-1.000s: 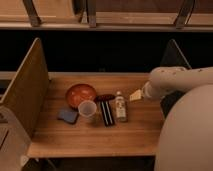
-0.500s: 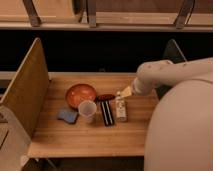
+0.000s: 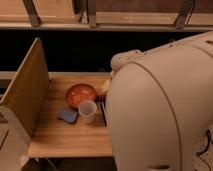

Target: Pick up the ceramic bowl

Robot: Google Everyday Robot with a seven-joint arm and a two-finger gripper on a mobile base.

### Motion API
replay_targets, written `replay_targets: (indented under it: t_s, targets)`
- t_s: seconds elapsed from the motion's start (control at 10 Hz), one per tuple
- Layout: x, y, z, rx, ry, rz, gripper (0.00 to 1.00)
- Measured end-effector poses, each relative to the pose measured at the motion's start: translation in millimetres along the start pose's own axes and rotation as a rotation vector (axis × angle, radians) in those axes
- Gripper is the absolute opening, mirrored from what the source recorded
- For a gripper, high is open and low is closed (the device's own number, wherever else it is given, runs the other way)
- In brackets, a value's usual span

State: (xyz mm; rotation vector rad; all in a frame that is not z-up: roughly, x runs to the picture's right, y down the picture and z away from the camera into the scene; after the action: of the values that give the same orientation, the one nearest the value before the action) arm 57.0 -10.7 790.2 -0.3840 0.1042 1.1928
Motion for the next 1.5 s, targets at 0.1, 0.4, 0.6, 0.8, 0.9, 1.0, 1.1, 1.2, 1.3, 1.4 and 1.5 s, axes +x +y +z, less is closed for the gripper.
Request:
replay_targets:
  t_s: [0.1, 0.4, 0.6, 0.8, 0.9, 1.0, 1.1, 1.2, 1.3, 1.4, 1.5]
  targets:
    - [-0.1, -0.2, -0.4, -0.001, -0.001, 0.002, 0.80]
    - [-4.6, 3.5, 0.9, -0.014, -0.011, -0.005, 0.80]
    - [-33.7, 33.7, 16.4, -0.045, -0.041, -0.107, 0.80]
    - [-49.0, 52.8, 52.8, -0.049, -0.022, -0.197, 0.80]
    - [-48.9, 54.1, 69.5, -0.054, -0.004, -0.205, 0.80]
    - [-49.1, 54.9, 86.9, -0.064, 0.012, -0.205, 0.80]
    - [-51.0, 56.8, 107.0, -0.083, 0.025, -0.202, 0.80]
    - [-52.0, 57.0, 113.3, -0.090, 0.028, -0.200, 0.80]
    - [-51.9, 57.2, 115.5, -0.092, 0.030, -0.199, 0.80]
    - [-51.9, 57.3, 115.4, -0.092, 0.030, -0.199, 0.80]
    - [-52.2, 57.2, 114.3, -0.091, 0.028, -0.200, 0.80]
